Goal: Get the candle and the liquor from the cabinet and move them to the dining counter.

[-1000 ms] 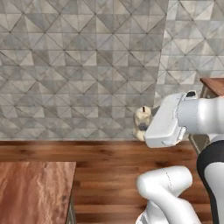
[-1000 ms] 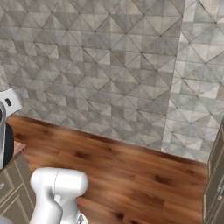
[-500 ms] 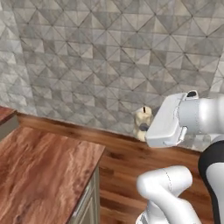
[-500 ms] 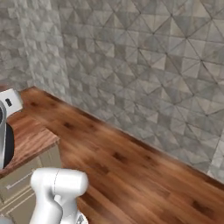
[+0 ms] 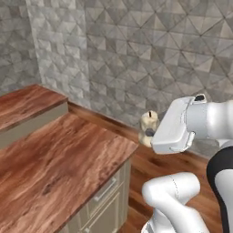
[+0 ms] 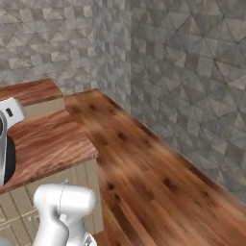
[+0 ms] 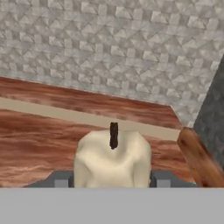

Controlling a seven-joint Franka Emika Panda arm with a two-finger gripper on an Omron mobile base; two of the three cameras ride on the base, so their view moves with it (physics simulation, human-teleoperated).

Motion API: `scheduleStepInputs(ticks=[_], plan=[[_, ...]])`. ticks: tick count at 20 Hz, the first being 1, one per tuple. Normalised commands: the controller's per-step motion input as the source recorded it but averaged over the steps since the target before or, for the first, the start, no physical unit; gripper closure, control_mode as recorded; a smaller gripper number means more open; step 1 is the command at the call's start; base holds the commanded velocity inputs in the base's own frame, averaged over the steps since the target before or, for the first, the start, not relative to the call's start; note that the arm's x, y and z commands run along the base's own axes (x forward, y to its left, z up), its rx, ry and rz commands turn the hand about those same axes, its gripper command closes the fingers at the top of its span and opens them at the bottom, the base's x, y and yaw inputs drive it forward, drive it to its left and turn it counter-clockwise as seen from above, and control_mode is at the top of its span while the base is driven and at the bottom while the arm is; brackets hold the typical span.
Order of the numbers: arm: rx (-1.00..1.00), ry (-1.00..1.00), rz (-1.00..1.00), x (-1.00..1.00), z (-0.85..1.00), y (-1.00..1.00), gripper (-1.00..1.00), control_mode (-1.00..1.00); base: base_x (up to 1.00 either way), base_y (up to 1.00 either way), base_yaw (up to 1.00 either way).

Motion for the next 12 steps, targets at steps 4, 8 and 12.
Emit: scheduleStepInputs(ticks=[4, 8, 12], plan=[[0.00, 0.00, 0.00, 0.00, 0.00, 0.00, 1.00, 1.00, 0.03, -0.54, 0.49], [0.00, 0.00, 0.00, 0.00, 0.00, 0.00, 1.00, 1.00, 0.14, -0.68, 0.43], [0.00, 0.00, 0.00, 0.00, 0.00, 0.00, 1.00, 1.00, 0.35, -0.70, 0.39]])
